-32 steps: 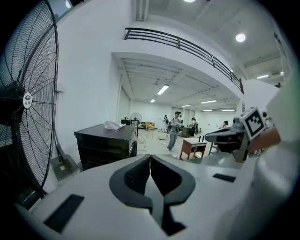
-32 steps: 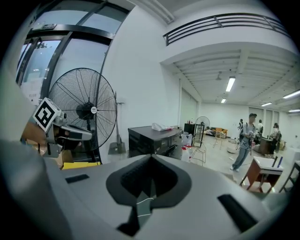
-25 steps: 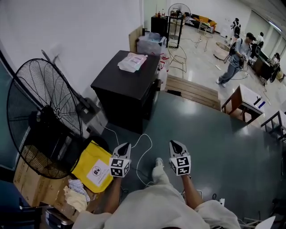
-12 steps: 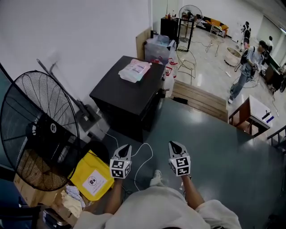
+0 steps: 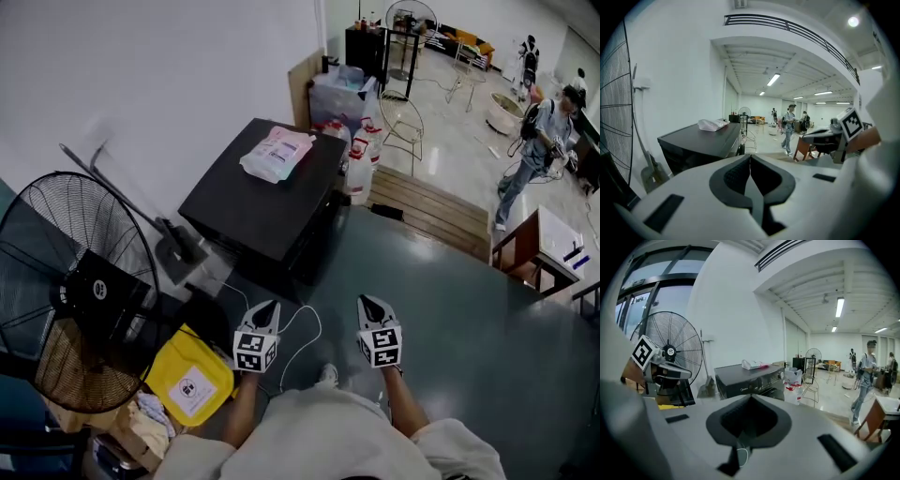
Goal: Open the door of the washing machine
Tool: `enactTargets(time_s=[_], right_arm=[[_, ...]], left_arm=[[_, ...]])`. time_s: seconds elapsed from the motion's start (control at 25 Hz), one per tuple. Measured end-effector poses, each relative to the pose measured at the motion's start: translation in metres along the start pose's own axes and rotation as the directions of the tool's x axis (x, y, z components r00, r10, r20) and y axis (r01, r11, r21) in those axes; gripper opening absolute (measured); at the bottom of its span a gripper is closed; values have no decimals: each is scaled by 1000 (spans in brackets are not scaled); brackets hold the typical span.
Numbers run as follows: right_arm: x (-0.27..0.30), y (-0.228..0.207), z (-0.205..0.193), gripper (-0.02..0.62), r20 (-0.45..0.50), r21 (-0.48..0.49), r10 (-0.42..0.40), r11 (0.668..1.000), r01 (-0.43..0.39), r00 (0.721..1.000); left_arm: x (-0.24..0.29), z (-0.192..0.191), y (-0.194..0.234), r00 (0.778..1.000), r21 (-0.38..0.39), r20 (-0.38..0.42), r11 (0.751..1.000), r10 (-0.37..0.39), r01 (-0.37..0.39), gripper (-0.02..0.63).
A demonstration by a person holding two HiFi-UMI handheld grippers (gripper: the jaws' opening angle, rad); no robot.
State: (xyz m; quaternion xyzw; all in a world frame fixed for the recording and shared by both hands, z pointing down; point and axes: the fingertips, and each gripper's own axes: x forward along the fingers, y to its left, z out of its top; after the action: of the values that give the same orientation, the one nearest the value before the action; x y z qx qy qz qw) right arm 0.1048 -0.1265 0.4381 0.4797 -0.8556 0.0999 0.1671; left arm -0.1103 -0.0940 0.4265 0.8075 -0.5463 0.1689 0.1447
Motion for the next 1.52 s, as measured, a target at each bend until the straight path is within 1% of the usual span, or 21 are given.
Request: enactTargets(time_s=[0.16,0.44,0.6,0.76,1.0,1.24,1.52], right_arm=[[11,-9,0,-2,3,6,17,1000,-17,1000],[19,-18,-10,-2,-41,15,37,999,-37,998],[27,-21,-7,-2,-29,14,30,999,-30,999],[37,-18,-4,-1,-22,10,39,999,-39,999],[51,-12,-3,-1,-19,6,57,998,-57,998],[72,-2,-6,-2,-34,-3,60,998,-60,998],[105,16,-21,-2,-73,-6,62,998,-63,995]], left_arm=[[13,6,3,1000,12,-14,1000,12,-12,9],[26,17,7,999,10,-15,1000,29,-29,9],[31,20,11,999,12,-14,999,34,-34,9],[35,15,14,999,10,-29,999,32,-32,9],[44,5,23,999,-17,-40,999,29,-30,9],[57,-8,37,999,-74,-45,997,21,-24,8],[71,-35,58,997,-101,-73,995,-4,-3,9]])
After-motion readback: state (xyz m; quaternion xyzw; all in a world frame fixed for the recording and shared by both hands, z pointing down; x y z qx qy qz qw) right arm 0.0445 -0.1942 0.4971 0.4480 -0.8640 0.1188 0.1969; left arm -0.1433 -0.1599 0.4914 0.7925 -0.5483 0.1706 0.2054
